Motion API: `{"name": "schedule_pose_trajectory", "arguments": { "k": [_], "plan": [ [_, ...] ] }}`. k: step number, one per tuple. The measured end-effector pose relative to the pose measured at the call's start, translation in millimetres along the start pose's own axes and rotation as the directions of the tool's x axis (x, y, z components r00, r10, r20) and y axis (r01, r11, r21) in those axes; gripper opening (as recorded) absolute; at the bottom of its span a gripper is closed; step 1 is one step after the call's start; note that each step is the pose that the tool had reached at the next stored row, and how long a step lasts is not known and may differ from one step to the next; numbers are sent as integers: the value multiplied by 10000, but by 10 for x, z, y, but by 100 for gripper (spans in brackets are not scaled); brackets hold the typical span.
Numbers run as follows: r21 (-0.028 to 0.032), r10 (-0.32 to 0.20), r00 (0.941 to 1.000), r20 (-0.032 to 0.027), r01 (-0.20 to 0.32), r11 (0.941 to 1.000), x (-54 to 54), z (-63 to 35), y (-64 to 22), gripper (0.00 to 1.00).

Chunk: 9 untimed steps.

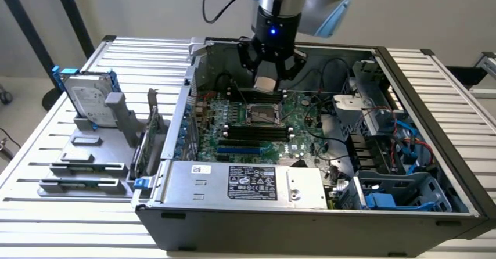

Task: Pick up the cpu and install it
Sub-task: 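Place the cpu into insertion slot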

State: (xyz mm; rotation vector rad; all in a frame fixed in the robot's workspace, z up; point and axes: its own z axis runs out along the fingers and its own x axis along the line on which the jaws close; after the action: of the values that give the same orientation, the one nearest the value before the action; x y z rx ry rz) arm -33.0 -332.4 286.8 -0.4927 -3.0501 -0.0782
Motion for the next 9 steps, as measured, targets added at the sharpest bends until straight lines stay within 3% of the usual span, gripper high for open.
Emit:
{"name": "schedule_pose_trajectory", "arguments": {
  "k": [5,9],
  "plan": [
    [-21,916,9958,-21,-916,9958,-3,50,-2,55],
    [-43,1635,9865,-34,-1635,9865,-5,90,-4,55]
  ]
}}
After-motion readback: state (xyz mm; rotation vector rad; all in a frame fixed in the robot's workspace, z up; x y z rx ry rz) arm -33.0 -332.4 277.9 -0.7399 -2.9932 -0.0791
